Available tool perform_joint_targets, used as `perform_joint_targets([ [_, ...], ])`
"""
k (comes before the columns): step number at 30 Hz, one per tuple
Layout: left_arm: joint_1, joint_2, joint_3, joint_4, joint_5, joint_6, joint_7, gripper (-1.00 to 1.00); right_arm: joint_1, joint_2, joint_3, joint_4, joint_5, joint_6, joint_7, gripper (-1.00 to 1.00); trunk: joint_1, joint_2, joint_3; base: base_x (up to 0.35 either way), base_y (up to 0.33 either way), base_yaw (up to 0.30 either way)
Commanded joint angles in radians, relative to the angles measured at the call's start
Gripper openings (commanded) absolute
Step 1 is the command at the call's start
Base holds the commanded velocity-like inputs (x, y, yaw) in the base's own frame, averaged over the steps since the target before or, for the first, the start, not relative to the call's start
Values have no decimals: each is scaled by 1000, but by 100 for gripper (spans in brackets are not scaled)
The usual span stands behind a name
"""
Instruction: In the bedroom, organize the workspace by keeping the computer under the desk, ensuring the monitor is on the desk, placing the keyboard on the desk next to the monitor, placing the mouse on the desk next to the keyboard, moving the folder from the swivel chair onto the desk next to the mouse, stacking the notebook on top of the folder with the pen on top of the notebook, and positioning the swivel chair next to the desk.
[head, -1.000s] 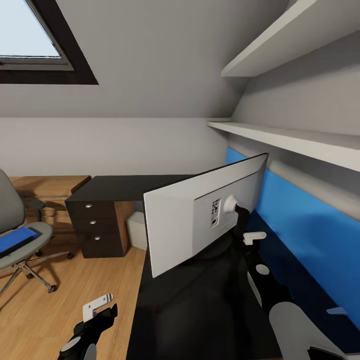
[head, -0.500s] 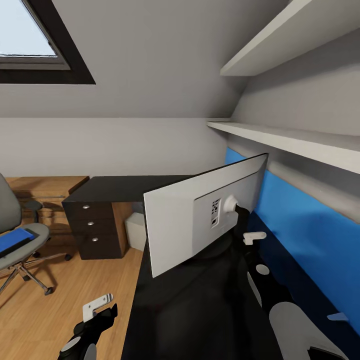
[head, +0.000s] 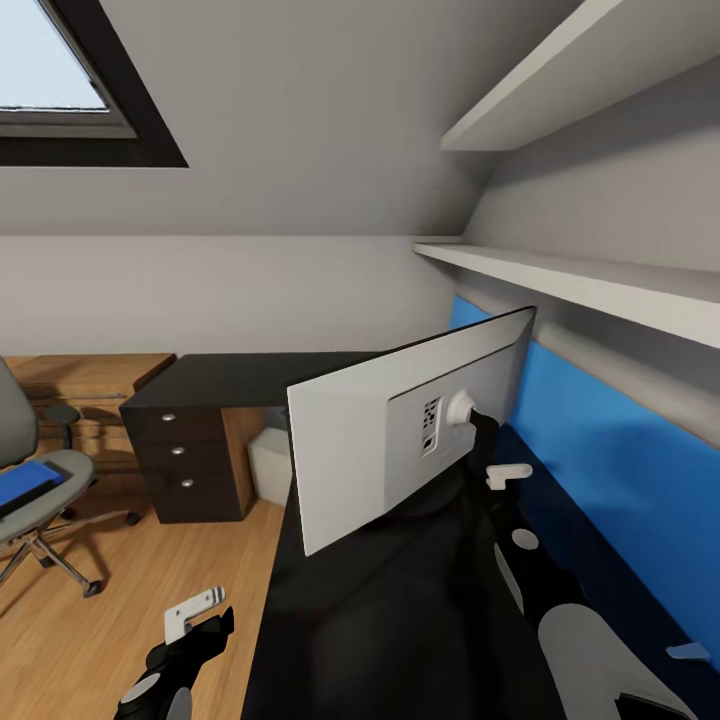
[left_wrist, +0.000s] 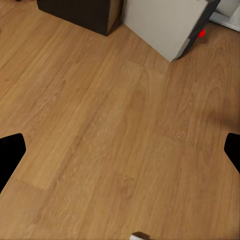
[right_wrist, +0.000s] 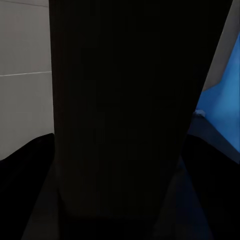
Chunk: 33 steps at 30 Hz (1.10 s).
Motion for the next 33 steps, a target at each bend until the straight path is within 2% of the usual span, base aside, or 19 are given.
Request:
perform_joint_targets([
  [1,-1,-1,1,-2,11,4,5,100,0,1,-5,3,7,-5,-1,-100,0,0,-1,133,0,0],
  [14,-1,-1,14,-2,11,4,5,100,0,1,-5,3,7,-5,-1,-100,0,0,-1,80,0,0],
  [33,-1,-1,14,-4,11,4,5,100,0,1,-5,3,10,-5,-1,-100,0,0,-1,4,0,0],
])
